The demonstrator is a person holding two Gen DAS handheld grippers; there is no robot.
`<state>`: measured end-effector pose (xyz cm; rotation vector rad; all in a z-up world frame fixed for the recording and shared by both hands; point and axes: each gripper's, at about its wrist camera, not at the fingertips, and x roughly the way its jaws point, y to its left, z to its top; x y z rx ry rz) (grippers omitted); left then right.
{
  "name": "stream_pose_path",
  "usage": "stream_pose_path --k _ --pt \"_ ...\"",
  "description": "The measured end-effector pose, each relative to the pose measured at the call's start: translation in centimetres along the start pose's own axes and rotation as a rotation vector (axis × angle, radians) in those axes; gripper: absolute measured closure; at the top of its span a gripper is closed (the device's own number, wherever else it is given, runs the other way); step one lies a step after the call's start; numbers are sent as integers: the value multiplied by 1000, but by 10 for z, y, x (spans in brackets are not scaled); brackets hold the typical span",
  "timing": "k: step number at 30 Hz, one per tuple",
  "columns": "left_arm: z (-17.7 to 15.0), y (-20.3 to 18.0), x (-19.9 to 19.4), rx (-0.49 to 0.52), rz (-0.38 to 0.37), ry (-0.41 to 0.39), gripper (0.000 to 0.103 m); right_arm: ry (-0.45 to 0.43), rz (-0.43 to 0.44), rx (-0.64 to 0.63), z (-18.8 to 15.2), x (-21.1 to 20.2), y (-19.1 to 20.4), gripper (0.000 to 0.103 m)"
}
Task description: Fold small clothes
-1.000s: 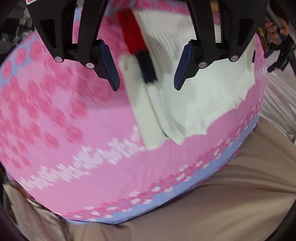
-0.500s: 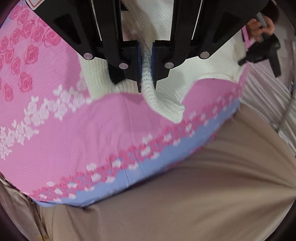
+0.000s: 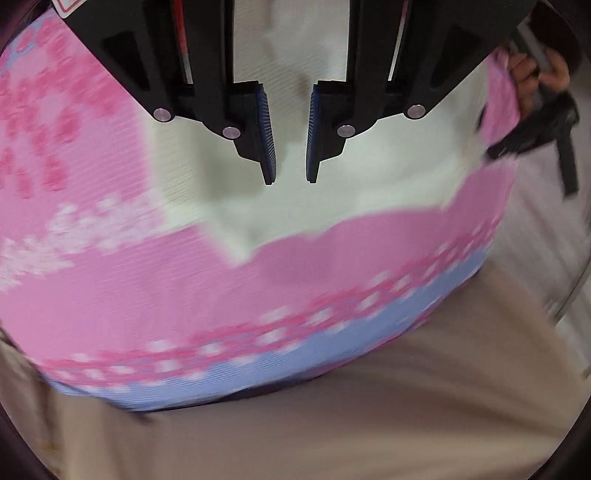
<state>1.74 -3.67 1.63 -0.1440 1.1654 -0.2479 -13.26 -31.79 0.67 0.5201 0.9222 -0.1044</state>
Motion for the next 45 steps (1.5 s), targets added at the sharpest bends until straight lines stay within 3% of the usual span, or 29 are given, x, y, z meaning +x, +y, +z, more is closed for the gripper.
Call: stream_pose_path --k 3,4,6,9,11,13,15,17,18,20,21,22,24,26,27,28,29,30,32,33,37,41,43,45 --pt "-28 -25 40 73 28 124 84 166 134 -170 -43 43 72 85" --pt "-33 -24 45 83 41 135 84 231 137 -255 -58 61 91 94" --pt "-35 -11 38 87 58 90 84 283 77 -353 -75 75 97 99" --pt "-31 36 37 -9 140 108 84 245 39 -158 -65 60 35 102" --pt "-37 70 35 -87 97 110 91 201 -40 15 -63 39 -28 103" --pt "-41 85 31 -101 61 99 96 169 -90 135 -71 16 -81 103" --pt "-39 83 28 -121 60 102 96 164 -62 199 -76 1 -107 103" --pt "-32 74 21 -169 21 86 95 159 -88 182 -69 -3 -100 103" --pt "-20 65 15 -177 -5 60 89 143 -101 163 -60 -3 -93 92" --pt "7 46 16 -146 9 22 62 80 -106 136 -34 -2 -77 79" --pt "23 37 22 -132 29 0 51 48 -104 128 -22 -2 -72 66" --pt "32 33 28 -120 27 -10 49 14 -120 121 -7 3 -66 52" --pt "49 28 52 -96 63 3 50 -15 -158 104 12 14 -64 46" --pt "53 33 83 -91 68 87 77 38 -214 107 29 46 -70 45" --pt "45 42 84 -95 71 108 94 80 -215 121 33 62 -74 46" --pt "42 47 81 -106 68 99 95 98 -213 131 31 72 -79 56" --pt "43 50 76 -114 64 82 96 88 -211 131 31 69 -79 70" --pt "41 53 69 -115 71 70 96 56 -148 134 34 59 -77 93" --pt "39 58 65 -119 84 60 96 -36 -78 173 39 30 -77 95" --pt "37 63 70 -129 84 73 96 -62 -91 175 39 23 -80 95" --pt "38 61 73 -119 96 68 96 70 -163 187 28 62 -110 97" --pt "37 63 56 -125 52 65 91 30 -157 240 32 43 -103 90" --pt "30 70 37 -141 36 38 87 -10 -182 201 32 26 -88 85" --pt "13 84 16 -165 26 18 83 -29 -144 151 24 8 -69 85"
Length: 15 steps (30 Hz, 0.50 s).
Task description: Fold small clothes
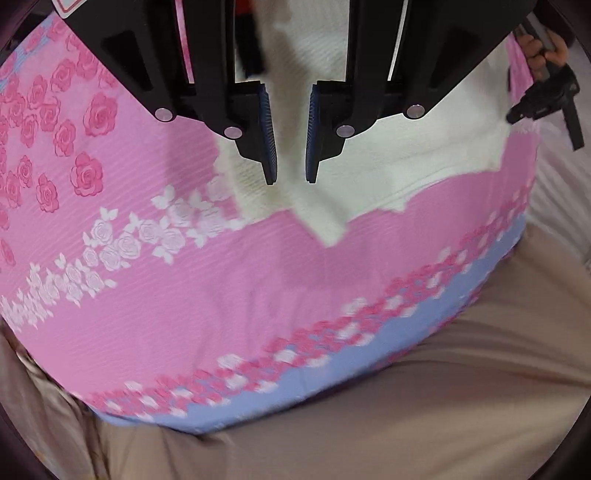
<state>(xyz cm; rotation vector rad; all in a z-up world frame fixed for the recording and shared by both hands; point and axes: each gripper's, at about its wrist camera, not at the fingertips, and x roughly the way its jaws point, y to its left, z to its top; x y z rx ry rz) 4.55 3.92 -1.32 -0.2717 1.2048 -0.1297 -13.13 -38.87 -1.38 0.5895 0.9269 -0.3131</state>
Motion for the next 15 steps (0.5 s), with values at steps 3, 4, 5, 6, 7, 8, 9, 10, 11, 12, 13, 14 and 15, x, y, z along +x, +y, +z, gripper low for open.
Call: stream_pose_path --k 3,4,5,6,7,8,9,10,11,12,13,14,15 --pt "-31 35 -14 -83 -17 30 77 79 96 -107 -35 -12 40 85" --pt "-44 48 -15 -129 -41 49 73 109 122 -136 -49 -11 52 85" --pt "-56 58 -14 -175 -73 66 72 151 151 -173 -62 -7 69 85" --pt "-63 63 -14 -207 -98 72 70 192 175 -214 -75 0 86 85" --pt "-69 67 -14 -233 -122 68 70 219 194 -249 -83 6 99 85" --pt "-74 67 -16 -251 -139 49 69 247 212 -299 -91 13 116 86" --pt "-75 65 -18 -246 -140 42 64 267 216 -348 -97 19 131 88" --pt "-75 61 -19 -235 -137 37 58 277 213 -382 -101 21 141 88" --pt "-75 57 -19 -222 -126 35 57 283 208 -411 -103 24 151 88" --pt "-75 54 -21 -220 -97 29 57 293 208 -427 -104 30 160 88" --pt "-75 53 -23 -226 -91 19 57 302 211 -431 -102 35 164 88" --pt "-75 52 -30 -241 -85 -6 57 311 212 -433 -103 40 169 88" --pt "-74 54 -35 -244 -87 -22 55 316 207 -437 -102 43 173 88"
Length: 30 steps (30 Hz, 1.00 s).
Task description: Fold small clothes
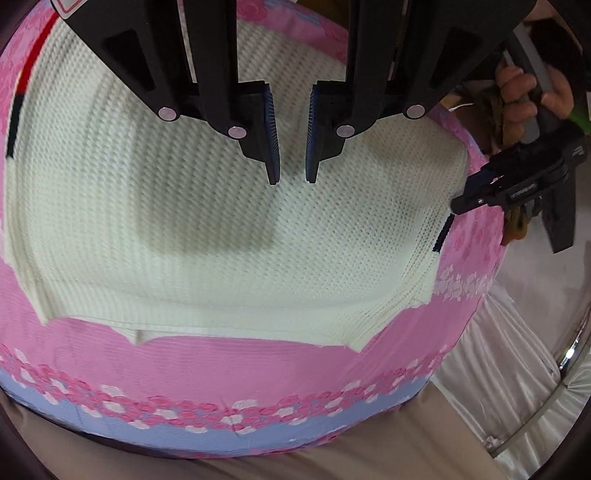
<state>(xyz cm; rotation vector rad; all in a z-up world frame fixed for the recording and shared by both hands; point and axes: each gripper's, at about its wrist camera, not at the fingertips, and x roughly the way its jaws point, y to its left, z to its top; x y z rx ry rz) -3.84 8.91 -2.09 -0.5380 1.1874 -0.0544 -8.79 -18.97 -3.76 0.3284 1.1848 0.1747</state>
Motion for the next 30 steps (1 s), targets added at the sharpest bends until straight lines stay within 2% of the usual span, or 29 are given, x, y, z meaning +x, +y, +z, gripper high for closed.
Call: stream_pose_path --k 2,3,6,9,11,13,16,17,19,20,22,24,27,30 --pt "3 4 -5 4 22 -24 50 -7 -14 -26 8 5 8 88" --pt "4 8 -6 0 48 -33 50 -13 -17 -38 12 6 11 88" --pt "5 22 -5 -34 62 -21 50 -29 -42 -56 29 13 14 88" --pt "2 29 -1 -40 69 -6 50 -4 -74 -43 46 34 11 88" --pt "0 32 -1 -36 78 4 49 30 -98 -63 52 55 9 92" --pt "-2 35 -3 -43 68 -2 49 36 -118 -81 56 52 15 91" --pt "-1 41 -1 -72 52 0 47 -10 -72 -61 63 35 23 90" --pt "-1 43 1 -91 39 7 45 -7 -82 -76 63 38 26 90" --pt "0 47 7 -150 2 25 40 56 -117 -108 62 62 26 91" --pt "0 48 10 -169 -17 30 38 34 -113 -112 60 64 26 92" --pt "1 49 18 -199 -18 48 33 38 -103 -80 61 58 25 90" --pt "2 47 21 -217 -19 48 29 26 -44 -22 59 42 21 87" --pt "2 36 20 -215 -100 51 28 -9 -18 19 41 13 9 87" --pt "-1 22 19 -185 -107 22 15 -5 6 102 17 -3 -15 87"
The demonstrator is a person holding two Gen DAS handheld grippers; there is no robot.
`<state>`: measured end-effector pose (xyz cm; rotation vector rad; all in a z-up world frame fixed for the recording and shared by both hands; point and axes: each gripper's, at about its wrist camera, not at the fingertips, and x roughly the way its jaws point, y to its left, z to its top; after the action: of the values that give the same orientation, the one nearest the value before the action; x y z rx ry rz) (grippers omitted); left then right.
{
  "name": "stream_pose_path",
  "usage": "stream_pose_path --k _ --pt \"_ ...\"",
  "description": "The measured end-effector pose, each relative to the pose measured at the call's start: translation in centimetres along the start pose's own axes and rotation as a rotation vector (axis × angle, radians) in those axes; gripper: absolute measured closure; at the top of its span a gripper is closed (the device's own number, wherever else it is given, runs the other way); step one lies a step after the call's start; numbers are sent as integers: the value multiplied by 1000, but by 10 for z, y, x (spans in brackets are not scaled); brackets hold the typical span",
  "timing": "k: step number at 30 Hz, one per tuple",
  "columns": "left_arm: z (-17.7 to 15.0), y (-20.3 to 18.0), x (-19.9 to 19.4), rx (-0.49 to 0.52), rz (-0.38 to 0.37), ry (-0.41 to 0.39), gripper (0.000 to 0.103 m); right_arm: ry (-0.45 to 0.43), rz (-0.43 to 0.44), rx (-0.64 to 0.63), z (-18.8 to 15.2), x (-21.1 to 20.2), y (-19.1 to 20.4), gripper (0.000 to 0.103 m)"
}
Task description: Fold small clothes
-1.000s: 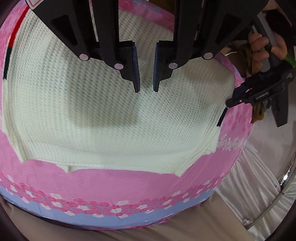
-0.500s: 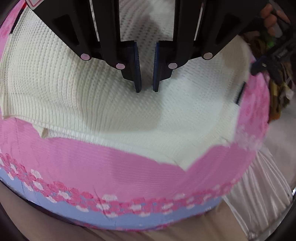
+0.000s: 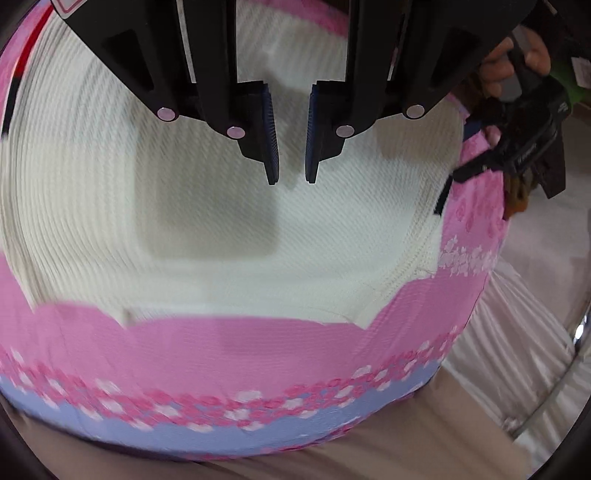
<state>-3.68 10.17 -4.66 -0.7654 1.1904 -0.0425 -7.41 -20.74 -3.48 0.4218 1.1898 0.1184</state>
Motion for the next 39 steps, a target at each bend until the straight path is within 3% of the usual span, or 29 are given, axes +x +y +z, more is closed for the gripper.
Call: stream_pose_path --k 2,4,5,6,7,9,15,18,20,24,26,27,28,29,31,33,36,39 --pt "-3 -5 9 18 26 22 15 28 -9 40 -13 4 -17 87" --pt "-7 -8 22 36 69 62 24 57 -26 57 -24 18 -30 93" --pt "-7 -14 21 56 81 44 38 38 -5 66 -26 18 -35 94" --pt "-7 -21 24 84 45 78 70 37 12 80 -26 18 -38 95" --pt "-7 -27 25 98 21 109 72 36 21 92 -25 15 -40 95" --pt "-10 -48 13 158 17 81 74 24 28 97 -26 8 -41 94" --pt "-62 -174 -28 581 -92 47 76 -81 9 146 -47 -38 -71 87" --pt "-109 -226 -18 761 -151 110 76 -136 13 205 -57 -63 -96 86" --pt "-142 -247 2 869 -139 164 76 -171 4 248 -65 -80 -116 85" --pt "-202 -247 57 1009 30 325 72 -197 -49 319 -84 -98 -152 85" --pt "-206 -239 56 1018 74 333 68 -196 -51 361 -91 -102 -166 85" --pt "-202 -239 51 1013 66 314 59 -198 -49 373 -94 -104 -170 84" --pt "-198 -238 42 1006 63 287 44 -205 -47 380 -96 -108 -172 81" --pt "-192 -237 33 998 67 259 36 -210 -43 379 -96 -111 -173 77" --pt "-179 -227 15 980 53 233 21 -206 -12 380 -90 -113 -172 51" --pt "-169 -218 13 976 70 258 17 -202 60 396 -81 -114 -170 46" --pt "-168 -187 30 998 160 360 16 -179 167 427 -65 -107 -162 37" --pt "-170 -154 45 973 238 454 16 -105 234 428 -45 -87 -152 33"
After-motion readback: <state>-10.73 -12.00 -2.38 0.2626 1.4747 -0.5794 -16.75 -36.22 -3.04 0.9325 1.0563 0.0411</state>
